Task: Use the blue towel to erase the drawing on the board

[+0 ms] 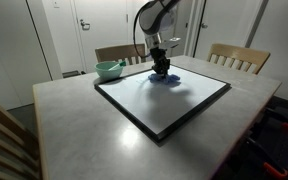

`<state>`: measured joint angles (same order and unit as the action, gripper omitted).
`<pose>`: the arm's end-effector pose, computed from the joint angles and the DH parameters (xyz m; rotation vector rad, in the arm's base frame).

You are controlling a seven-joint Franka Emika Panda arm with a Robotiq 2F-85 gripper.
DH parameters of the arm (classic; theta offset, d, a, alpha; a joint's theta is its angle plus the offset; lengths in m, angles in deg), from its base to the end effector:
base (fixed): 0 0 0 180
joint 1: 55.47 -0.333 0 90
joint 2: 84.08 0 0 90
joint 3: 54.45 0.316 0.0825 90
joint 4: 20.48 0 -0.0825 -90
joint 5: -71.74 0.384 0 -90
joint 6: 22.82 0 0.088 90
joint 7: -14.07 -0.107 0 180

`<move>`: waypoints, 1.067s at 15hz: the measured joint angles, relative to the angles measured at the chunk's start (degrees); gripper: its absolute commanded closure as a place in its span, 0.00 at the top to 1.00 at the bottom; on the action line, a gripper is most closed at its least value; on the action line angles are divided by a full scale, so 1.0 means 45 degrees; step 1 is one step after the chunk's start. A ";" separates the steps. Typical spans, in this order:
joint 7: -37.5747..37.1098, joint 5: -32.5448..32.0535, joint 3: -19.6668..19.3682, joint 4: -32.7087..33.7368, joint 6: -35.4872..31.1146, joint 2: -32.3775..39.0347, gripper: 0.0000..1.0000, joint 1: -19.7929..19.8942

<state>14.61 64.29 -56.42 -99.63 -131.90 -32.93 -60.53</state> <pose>0.6872 0.0316 0.1509 2.9347 0.2010 -0.5459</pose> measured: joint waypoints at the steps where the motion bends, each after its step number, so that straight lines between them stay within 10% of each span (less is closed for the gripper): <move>1: 0.0002 0.0001 -0.0003 0.0000 0.0011 0.0000 0.04 0.0106; 16: 0.1916 0.0253 0.1937 -0.0080 0.0927 -0.0011 0.04 -0.0091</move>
<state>23.23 65.43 -47.70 -99.99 -127.73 -32.98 -60.94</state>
